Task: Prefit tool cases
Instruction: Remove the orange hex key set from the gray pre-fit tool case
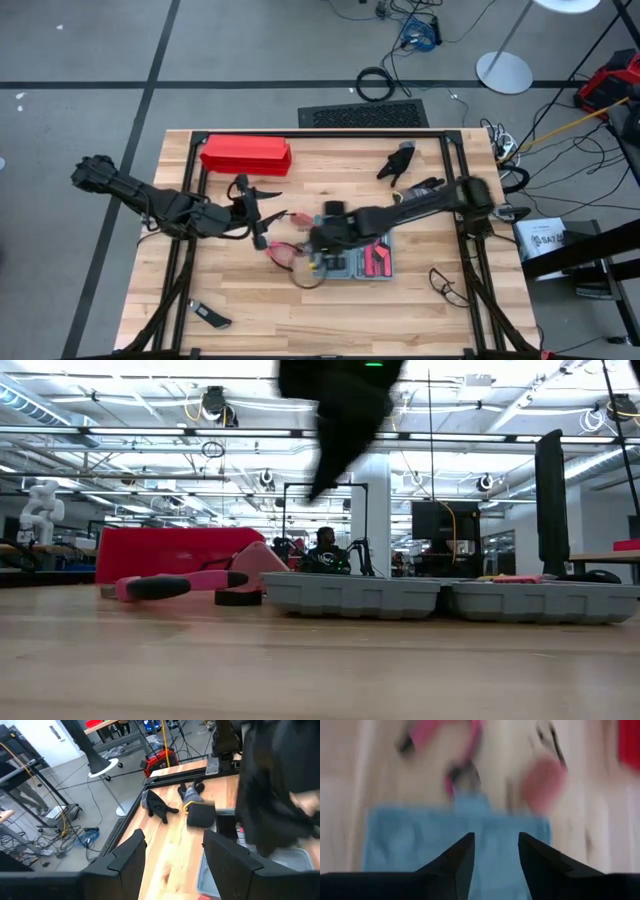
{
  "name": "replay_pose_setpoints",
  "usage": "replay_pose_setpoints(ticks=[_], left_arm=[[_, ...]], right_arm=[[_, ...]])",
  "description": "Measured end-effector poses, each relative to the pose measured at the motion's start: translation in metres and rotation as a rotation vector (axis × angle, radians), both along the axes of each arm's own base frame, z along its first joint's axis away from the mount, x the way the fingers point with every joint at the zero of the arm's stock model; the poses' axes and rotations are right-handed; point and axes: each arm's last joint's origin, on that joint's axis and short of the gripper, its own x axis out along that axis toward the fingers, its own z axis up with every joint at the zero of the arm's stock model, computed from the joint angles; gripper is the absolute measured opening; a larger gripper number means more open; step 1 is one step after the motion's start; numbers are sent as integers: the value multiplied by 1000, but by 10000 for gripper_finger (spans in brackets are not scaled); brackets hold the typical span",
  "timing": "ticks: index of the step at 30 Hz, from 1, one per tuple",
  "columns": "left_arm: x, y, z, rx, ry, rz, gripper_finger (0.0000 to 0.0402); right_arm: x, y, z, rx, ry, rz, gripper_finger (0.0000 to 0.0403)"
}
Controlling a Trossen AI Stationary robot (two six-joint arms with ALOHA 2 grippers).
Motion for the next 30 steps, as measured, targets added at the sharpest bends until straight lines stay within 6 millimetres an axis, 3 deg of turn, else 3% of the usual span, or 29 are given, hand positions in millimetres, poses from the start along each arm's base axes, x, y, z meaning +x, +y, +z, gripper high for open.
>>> replay_pose_setpoints(ticks=[6, 10, 15, 20, 25, 30], left_arm=[[27, -1, -24, -57, 96, -75, 203], [64, 6, -56, -53, 172, -92, 203], [110, 17, -103, -72, 216, -196, 203], [133, 30, -140, -74, 301, -162, 203], [146, 35, -161, -75, 358, -143, 203], [152, 35, -167, -83, 334, -154, 203]], right_arm=[[-98, -1, -3, 123, -64, -305, 145], [-135, 0, -20, 248, -133, -442, 160], [-148, 7, -36, 290, -107, -467, 180], [-150, 17, -38, 279, -97, -419, 185], [-156, 17, -40, 248, -47, -416, 185], [-157, 12, -46, 207, 13, -441, 185]])
